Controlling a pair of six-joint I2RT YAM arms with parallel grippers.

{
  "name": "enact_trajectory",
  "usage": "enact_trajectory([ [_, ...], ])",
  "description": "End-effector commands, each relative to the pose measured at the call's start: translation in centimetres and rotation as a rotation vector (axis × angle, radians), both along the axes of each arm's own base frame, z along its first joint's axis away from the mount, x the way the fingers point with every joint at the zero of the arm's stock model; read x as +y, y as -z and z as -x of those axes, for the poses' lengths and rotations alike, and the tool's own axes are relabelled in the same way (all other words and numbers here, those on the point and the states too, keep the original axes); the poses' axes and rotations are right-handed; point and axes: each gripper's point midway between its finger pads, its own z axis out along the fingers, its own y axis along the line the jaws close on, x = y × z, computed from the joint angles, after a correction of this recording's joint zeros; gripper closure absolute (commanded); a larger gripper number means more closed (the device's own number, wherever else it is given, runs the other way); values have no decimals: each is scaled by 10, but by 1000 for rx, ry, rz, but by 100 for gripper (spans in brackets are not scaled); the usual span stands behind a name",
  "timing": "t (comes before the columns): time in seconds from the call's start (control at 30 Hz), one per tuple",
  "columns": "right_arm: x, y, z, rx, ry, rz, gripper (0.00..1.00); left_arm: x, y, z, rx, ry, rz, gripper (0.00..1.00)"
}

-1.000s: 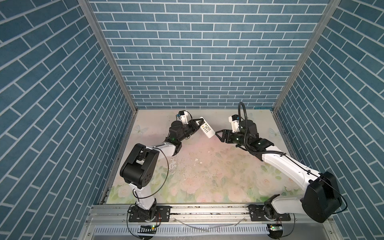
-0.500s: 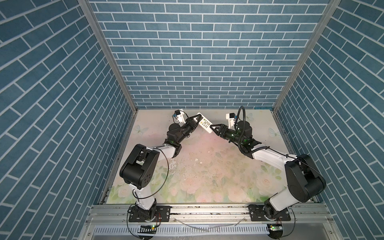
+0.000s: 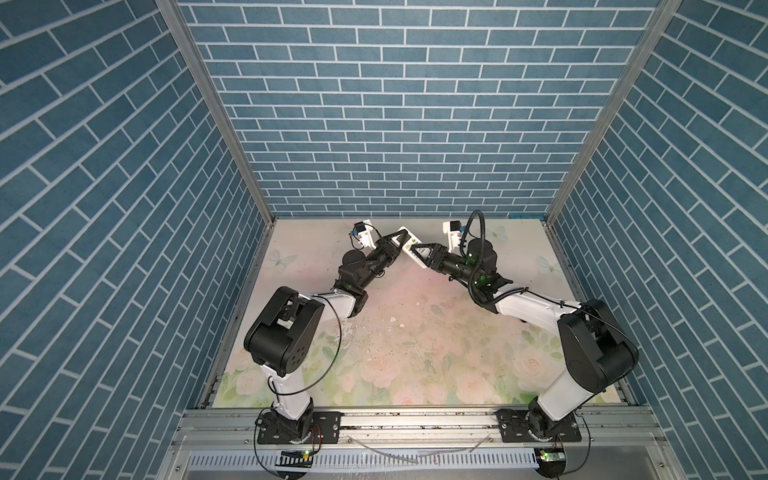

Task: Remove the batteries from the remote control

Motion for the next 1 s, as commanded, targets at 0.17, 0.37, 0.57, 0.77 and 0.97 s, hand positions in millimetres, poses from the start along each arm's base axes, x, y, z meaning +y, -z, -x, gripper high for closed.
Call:
enact_trajectory([
  [0.17,14,-43,-2,-76,-41,-96,58,-3,-5,9,-39,9,19,100],
  [0.37,17,-48,0,-85,-57,-97,76,-8,4,11,-28,19,19,100],
  [0.57,16,-46,1,-92,-55,-87,92,-8,12,14,-16,22,13,92],
  [0.77,16,-46,2,-96,-61,-77,100,-6,17,17,-9,22,4,71],
  [0.97,13,-40,7,-94,-68,7,100,3,13,18,-16,5,-10,59],
])
